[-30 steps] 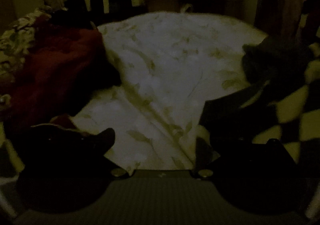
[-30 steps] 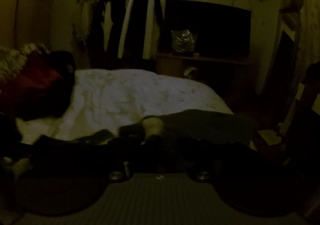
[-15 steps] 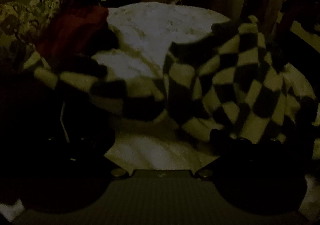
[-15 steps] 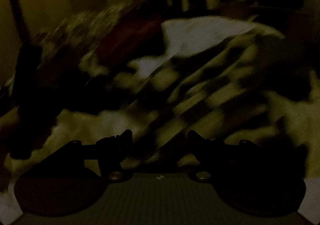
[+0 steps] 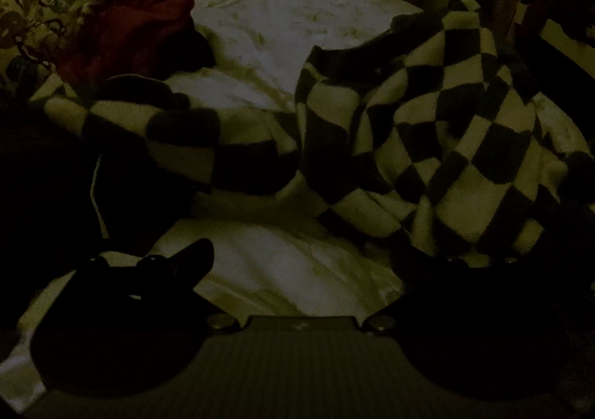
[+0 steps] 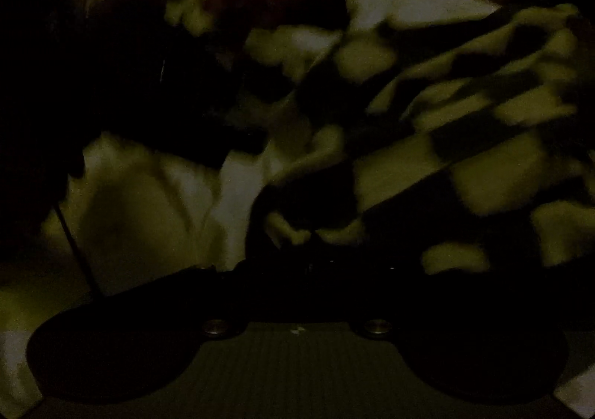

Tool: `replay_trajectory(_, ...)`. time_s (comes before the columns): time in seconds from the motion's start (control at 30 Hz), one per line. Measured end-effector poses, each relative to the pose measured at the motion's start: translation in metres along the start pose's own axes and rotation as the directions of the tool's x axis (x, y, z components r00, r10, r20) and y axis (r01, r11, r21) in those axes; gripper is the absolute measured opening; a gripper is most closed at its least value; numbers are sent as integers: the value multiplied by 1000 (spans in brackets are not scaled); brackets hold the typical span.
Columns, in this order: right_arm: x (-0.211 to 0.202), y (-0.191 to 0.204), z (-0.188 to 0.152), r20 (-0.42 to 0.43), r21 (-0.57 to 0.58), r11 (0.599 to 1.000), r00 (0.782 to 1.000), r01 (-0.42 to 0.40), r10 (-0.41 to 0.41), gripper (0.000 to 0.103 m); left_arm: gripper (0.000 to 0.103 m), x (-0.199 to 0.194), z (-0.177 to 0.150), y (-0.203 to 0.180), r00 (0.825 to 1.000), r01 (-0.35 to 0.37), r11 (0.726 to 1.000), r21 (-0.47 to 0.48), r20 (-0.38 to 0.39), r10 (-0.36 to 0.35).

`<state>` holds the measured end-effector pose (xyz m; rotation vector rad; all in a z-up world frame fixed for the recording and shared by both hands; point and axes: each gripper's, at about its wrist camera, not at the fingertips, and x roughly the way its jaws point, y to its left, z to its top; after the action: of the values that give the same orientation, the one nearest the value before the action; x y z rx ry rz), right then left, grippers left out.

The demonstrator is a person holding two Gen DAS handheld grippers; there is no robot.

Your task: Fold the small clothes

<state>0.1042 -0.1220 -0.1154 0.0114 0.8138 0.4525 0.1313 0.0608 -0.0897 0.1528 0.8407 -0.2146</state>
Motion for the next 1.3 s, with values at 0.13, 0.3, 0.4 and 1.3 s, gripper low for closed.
replay_trajectory(0.13,-71,-44,23,151,48,996,985,81,-88,4,103,6,1,-1,1000,31,1000,0,1,-31)
replay_trajectory(0.3,-132,-120,53,216,65,926,901,371,-376,5,100,15,4,-21,995,96,995,36,-15,-95)
replay_trajectory(0.4,-145,-172,60,193,120,864,842,489,-503,5,98,21,4,-38,994,109,990,90,-27,-107)
replay_trajectory(1.3,-62,-2,-18,68,-387,910,989,149,-133,96,34,111,28,-53,972,193,981,-16,-134,-193)
